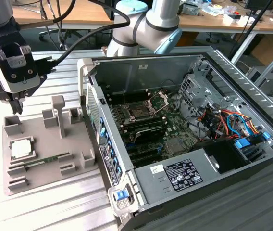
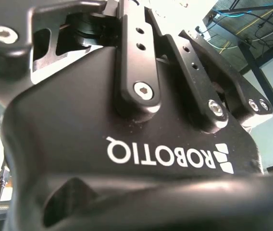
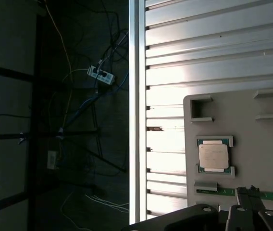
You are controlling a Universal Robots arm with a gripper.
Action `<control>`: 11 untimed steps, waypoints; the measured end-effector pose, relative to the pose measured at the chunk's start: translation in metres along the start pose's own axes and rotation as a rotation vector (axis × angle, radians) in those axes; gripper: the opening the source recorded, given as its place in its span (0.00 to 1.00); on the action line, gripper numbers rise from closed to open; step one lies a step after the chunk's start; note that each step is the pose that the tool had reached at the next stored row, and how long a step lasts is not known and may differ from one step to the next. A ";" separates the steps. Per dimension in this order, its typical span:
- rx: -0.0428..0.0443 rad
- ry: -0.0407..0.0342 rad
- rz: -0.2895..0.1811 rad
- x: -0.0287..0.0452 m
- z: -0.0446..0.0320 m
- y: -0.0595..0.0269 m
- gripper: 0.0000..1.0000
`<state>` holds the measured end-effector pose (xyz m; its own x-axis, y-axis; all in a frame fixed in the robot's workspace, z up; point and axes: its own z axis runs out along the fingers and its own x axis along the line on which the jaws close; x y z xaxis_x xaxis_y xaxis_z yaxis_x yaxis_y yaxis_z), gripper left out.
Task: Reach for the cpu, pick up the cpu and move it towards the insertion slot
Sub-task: 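Reach for the cpu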
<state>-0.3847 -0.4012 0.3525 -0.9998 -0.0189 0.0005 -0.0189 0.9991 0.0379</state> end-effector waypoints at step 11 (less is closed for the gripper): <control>0.0000 0.0001 0.000 0.0000 0.0019 -0.0014 0.11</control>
<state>-0.3846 -0.4024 0.3506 -0.9998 -0.0191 0.0006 -0.0191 0.9991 0.0379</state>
